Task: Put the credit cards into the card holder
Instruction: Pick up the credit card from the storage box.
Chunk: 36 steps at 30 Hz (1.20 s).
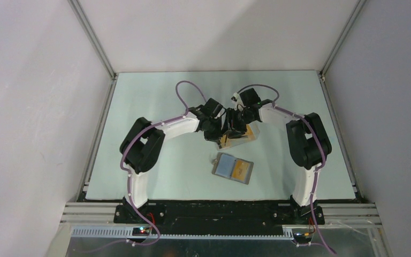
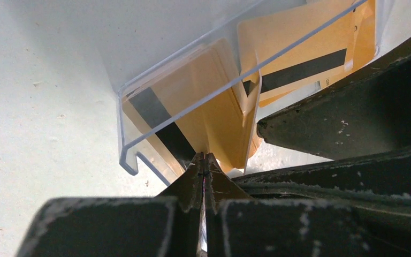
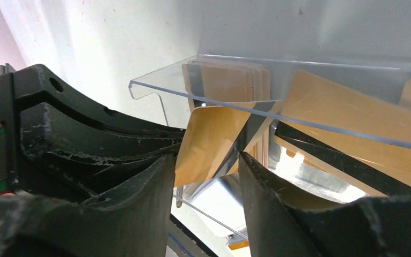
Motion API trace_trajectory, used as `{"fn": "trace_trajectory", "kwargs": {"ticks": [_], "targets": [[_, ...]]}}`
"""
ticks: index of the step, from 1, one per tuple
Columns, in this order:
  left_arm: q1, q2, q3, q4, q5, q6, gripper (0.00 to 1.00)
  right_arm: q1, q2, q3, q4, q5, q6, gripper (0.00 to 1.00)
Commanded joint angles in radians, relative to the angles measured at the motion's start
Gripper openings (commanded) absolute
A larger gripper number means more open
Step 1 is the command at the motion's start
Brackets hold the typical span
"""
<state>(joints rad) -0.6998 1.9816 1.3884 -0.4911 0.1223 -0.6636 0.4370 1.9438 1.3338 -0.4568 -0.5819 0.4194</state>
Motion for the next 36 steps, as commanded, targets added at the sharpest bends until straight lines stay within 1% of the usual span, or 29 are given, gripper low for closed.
{"fn": "trace_trajectory", "kwargs": {"ticks": [1, 7, 10, 12, 18, 25, 36], "targets": [[0.001, -0.031, -0.013, -0.016, -0.041, 0.027, 0.0, 0.03, 0.001, 0.004, -0.08, 0.063, -0.022, 0.55], [-0.001, -0.051, -0.005, -0.013, -0.037, 0.04, 0.0, 0.014, 0.0, 0.004, -0.081, 0.043, 0.001, 0.65], [-0.001, -0.068, -0.006, 0.001, -0.024, 0.046, 0.0, 0.003, -0.001, 0.003, -0.066, 0.021, 0.015, 0.72], [0.0, -0.075, -0.004, 0.013, -0.012, 0.048, 0.0, -0.007, 0.0, -0.005, -0.039, -0.011, 0.031, 0.74], [-0.002, -0.097, -0.008, 0.056, 0.033, 0.052, 0.0, -0.014, 0.019, -0.008, 0.008, -0.056, 0.048, 0.75], [-0.005, -0.101, -0.018, 0.104, 0.092, 0.063, 0.0, -0.012, 0.041, -0.008, 0.04, -0.101, 0.062, 0.74], [-0.005, -0.15, -0.082, 0.201, 0.161, 0.06, 0.0, -0.021, 0.057, -0.024, 0.115, -0.174, 0.086, 0.74]]}}
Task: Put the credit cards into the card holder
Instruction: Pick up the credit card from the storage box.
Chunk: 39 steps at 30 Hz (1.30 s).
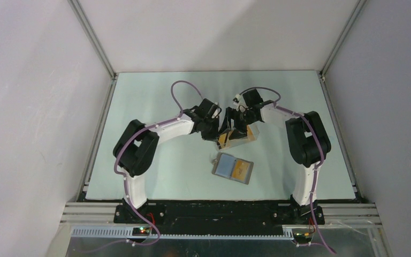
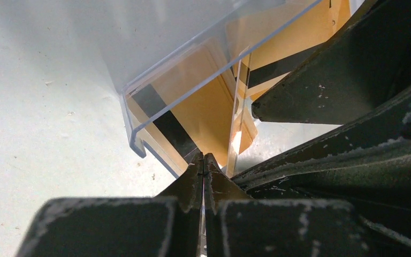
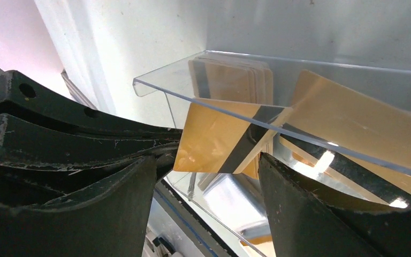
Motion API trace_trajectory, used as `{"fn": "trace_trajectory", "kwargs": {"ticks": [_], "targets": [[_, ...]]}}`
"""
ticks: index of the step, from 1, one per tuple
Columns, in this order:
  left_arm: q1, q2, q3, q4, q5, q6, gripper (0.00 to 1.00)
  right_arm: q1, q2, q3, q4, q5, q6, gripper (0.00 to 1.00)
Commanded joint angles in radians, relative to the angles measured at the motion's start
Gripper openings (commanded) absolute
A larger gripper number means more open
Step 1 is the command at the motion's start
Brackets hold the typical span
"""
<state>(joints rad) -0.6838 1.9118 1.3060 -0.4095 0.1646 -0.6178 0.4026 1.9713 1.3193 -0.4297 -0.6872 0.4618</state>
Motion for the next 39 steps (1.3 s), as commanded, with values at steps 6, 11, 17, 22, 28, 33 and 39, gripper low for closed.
{"fn": "trace_trajectory", "kwargs": {"ticks": [6, 11, 17, 22, 28, 33, 39], "targets": [[-0.017, -0.121, -0.042, 0.174, 0.126, 0.009, 0.0, 0.01, 0.033, -0.01, 0.09, -0.079, 0.042, 0.7], [0.003, -0.121, -0.085, 0.243, 0.174, -0.03, 0.0, 0.009, 0.029, -0.011, 0.064, -0.04, 0.033, 0.68], [0.029, -0.112, -0.141, 0.342, 0.222, -0.087, 0.0, -0.002, -0.004, -0.029, 0.059, -0.013, 0.03, 0.69], [0.045, -0.12, -0.161, 0.34, 0.207, -0.103, 0.0, -0.011, -0.044, -0.038, 0.054, -0.007, 0.032, 0.73], [0.061, -0.137, -0.179, 0.34, 0.185, -0.115, 0.0, -0.029, -0.086, -0.041, 0.042, -0.005, 0.034, 0.74], [0.064, -0.137, -0.174, 0.323, 0.162, -0.115, 0.0, -0.055, -0.121, -0.041, 0.01, 0.015, 0.022, 0.73], [0.065, -0.127, -0.167, 0.311, 0.159, -0.109, 0.0, -0.087, -0.132, -0.041, -0.056, 0.092, -0.028, 0.62]]}}
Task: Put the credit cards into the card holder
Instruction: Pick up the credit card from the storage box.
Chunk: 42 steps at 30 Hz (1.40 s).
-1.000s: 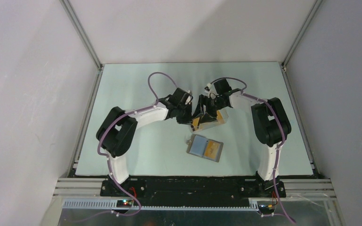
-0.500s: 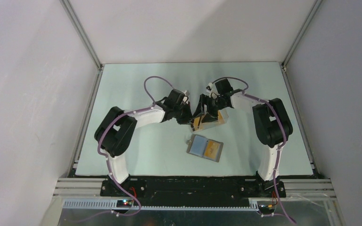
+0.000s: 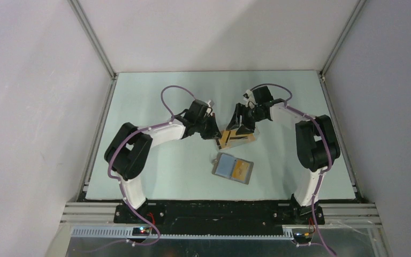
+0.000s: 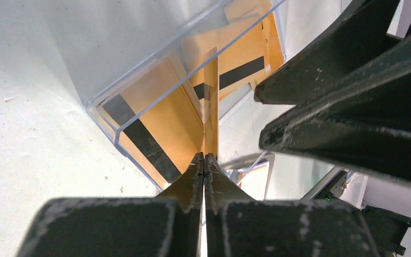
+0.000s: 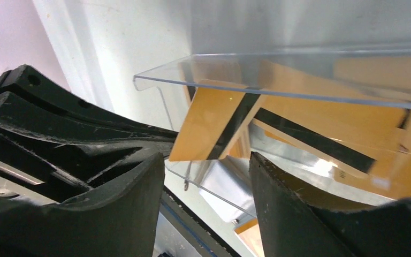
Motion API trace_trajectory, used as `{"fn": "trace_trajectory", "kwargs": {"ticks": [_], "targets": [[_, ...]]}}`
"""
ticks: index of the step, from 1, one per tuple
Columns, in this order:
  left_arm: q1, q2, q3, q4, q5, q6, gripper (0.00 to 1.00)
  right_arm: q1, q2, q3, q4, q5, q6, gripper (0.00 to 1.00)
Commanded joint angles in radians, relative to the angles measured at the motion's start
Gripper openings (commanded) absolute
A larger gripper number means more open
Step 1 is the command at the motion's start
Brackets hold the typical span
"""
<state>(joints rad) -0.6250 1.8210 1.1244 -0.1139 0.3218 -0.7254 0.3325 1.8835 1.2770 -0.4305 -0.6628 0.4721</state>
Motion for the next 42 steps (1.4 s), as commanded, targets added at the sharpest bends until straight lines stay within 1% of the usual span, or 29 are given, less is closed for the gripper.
{"fn": "trace_trajectory", "kwargs": {"ticks": [1, 2, 4, 5, 7, 9, 11, 14, 18, 19, 20, 21, 23, 27, 31, 33, 37, 39, 41, 42], "targets": [[0.006, -0.036, 0.016, 0.016, 0.003, -0.002, 0.01, -0.018, -0.036, 0.001, -0.067, 0.092, -0.044, 0.58], [0.006, -0.035, 0.017, 0.016, 0.004, -0.004, 0.01, -0.019, -0.031, 0.002, -0.072, 0.111, -0.052, 0.56], [0.005, -0.039, 0.018, 0.015, 0.002, -0.003, 0.01, -0.019, -0.006, 0.003, -0.082, 0.121, -0.061, 0.48], [0.005, -0.04, 0.019, 0.016, 0.0, -0.003, 0.02, -0.018, 0.012, 0.004, -0.091, 0.123, -0.062, 0.41], [0.006, -0.043, 0.02, 0.015, -0.001, -0.002, 0.03, -0.016, 0.041, 0.011, -0.105, 0.138, -0.063, 0.33], [0.006, -0.039, 0.024, 0.015, 0.001, -0.003, 0.03, -0.006, 0.075, 0.028, -0.128, 0.176, -0.069, 0.3], [0.006, -0.032, 0.031, 0.015, 0.015, -0.004, 0.06, 0.007, 0.108, 0.054, -0.163, 0.22, -0.084, 0.28], [0.005, -0.028, 0.035, 0.016, 0.019, -0.005, 0.13, 0.028, 0.144, 0.08, -0.189, 0.26, -0.087, 0.28], [0.006, -0.017, 0.043, 0.015, 0.034, -0.006, 0.23, 0.037, 0.157, 0.087, -0.173, 0.249, -0.07, 0.28], [0.007, -0.015, 0.042, 0.018, 0.037, -0.009, 0.28, 0.038, 0.158, 0.087, -0.171, 0.246, -0.067, 0.28], [0.006, -0.014, 0.041, 0.021, 0.038, -0.011, 0.3, 0.038, 0.16, 0.087, -0.168, 0.245, -0.067, 0.28], [0.006, -0.013, 0.04, 0.027, 0.043, -0.013, 0.35, 0.038, 0.16, 0.087, -0.167, 0.245, -0.065, 0.28], [0.006, -0.009, 0.042, 0.036, 0.056, -0.015, 0.41, 0.039, 0.162, 0.086, -0.168, 0.246, -0.065, 0.28], [0.005, -0.003, 0.047, 0.049, 0.076, -0.02, 0.5, 0.039, 0.164, 0.086, -0.172, 0.247, -0.068, 0.28], [0.003, -0.016, 0.043, 0.054, 0.065, -0.028, 0.56, 0.038, 0.159, 0.087, -0.17, 0.245, -0.069, 0.28], [0.002, -0.026, 0.043, 0.058, 0.057, -0.03, 0.58, 0.038, 0.157, 0.087, -0.17, 0.24, -0.069, 0.28], [-0.006, -0.014, 0.072, 0.04, 0.041, -0.012, 0.59, 0.037, 0.158, 0.087, -0.172, 0.235, -0.07, 0.28], [-0.017, 0.012, 0.103, 0.015, 0.037, 0.002, 0.58, 0.037, 0.159, 0.087, -0.174, 0.234, -0.07, 0.28], [-0.03, 0.035, 0.125, 0.006, 0.038, 0.004, 0.54, 0.037, 0.158, 0.087, -0.175, 0.231, -0.07, 0.28], [-0.036, 0.049, 0.135, 0.004, 0.037, 0.002, 0.51, 0.036, 0.157, 0.087, -0.175, 0.23, -0.07, 0.28]]}}
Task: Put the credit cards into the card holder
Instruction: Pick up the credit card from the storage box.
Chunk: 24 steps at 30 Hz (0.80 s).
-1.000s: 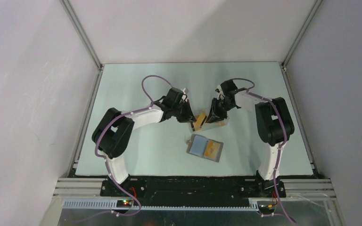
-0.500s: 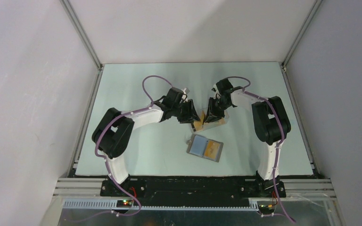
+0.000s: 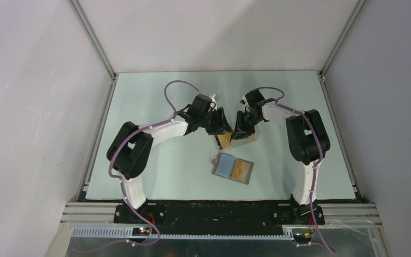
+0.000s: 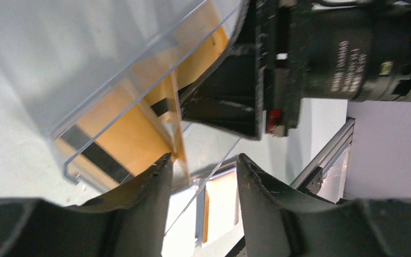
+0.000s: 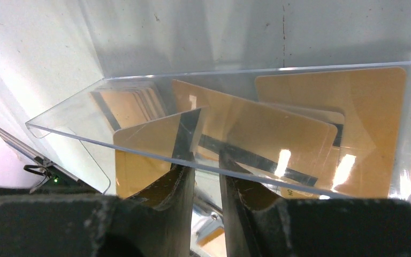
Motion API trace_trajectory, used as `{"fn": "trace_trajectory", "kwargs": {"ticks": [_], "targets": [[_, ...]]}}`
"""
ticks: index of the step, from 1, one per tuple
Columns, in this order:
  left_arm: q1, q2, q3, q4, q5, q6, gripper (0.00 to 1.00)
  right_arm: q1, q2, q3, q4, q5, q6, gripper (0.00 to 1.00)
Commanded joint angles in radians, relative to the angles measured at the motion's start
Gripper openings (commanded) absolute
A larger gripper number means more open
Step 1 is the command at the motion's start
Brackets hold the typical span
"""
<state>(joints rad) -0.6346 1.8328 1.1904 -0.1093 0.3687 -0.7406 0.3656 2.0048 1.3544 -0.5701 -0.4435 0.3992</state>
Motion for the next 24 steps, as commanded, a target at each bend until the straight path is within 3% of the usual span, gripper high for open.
{"fn": "trace_trajectory", "kwargs": {"ticks": [1, 4, 14, 17, 24], "targets": [[-0.033, 0.043, 0.073, -0.002, -0.013, 0.016, 0.48, 0.004, 0.036, 0.009, -0.036, 0.009, 0.003, 0.28], [-0.04, 0.066, 0.089, -0.025, -0.036, 0.012, 0.4, 0.003, 0.034, 0.01, -0.036, 0.007, 0.004, 0.28], [-0.066, 0.101, 0.159, -0.195, -0.16, 0.071, 0.4, -0.003, 0.028, 0.01, -0.037, -0.002, 0.004, 0.29], [-0.074, 0.083, 0.157, -0.205, -0.184, 0.081, 0.48, -0.005, 0.029, 0.01, -0.036, -0.003, 0.006, 0.29], [-0.076, -0.022, 0.141, -0.204, -0.231, 0.102, 0.53, -0.007, 0.033, 0.009, -0.04, -0.003, 0.002, 0.29]]}}
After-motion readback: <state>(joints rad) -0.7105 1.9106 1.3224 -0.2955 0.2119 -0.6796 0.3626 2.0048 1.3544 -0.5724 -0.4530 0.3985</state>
